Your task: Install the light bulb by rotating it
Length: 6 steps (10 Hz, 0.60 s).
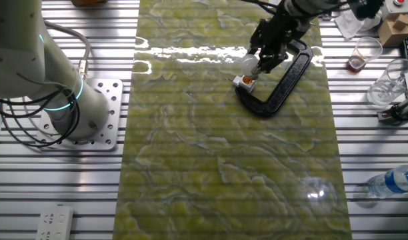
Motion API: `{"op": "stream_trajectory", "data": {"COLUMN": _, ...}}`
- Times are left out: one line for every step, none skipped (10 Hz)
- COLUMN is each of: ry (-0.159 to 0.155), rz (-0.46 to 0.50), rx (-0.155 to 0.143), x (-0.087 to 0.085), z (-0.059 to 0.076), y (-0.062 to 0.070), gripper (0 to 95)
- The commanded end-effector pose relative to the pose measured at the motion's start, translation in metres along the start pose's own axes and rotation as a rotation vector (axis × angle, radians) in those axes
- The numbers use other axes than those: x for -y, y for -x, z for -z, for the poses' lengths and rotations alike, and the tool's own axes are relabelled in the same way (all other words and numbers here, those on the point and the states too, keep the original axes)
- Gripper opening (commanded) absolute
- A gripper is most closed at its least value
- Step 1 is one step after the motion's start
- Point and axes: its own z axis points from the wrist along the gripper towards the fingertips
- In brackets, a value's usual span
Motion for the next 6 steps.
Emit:
{"op": "stream_trajectory", "data": {"ry": 0.016, "rz": 0.034, "rx": -0.027, "x": 0.0008, "z": -0.0047, "y": 0.0008, "gripper": 0.0}}
{"op": "stream_trajectory", "data": {"ry": 0.017, "rz": 0.037, "rx": -0.029, "x": 0.0012, "z": -0.0071, "y": 0.0014, "gripper": 0.0}}
{"op": "stream_trajectory", "data": {"ry": 0.018, "rz": 0.041, "rx": -0.033, "x": 0.0012, "z": -0.0075, "y": 0.0014, "gripper": 0.0}}
{"op": "stream_trajectory", "data": {"ry": 0.017, "rz": 0.042, "rx": -0.033, "x": 0.0012, "z": -0.0075, "y": 0.0014, "gripper": 0.0}}
{"op": "stream_trajectory", "data": {"ry": 0.016, "rz": 0.041, "rx": -0.038, "x": 0.0014, "z": -0.0082, "y": 0.0016, "gripper": 0.0}}
{"op": "stream_trajectory", "data": {"ry": 0.017, "rz": 0.045, "rx": -0.040, "x": 0.0017, "z": -0.0099, "y": 0.0020, "gripper": 0.0}}
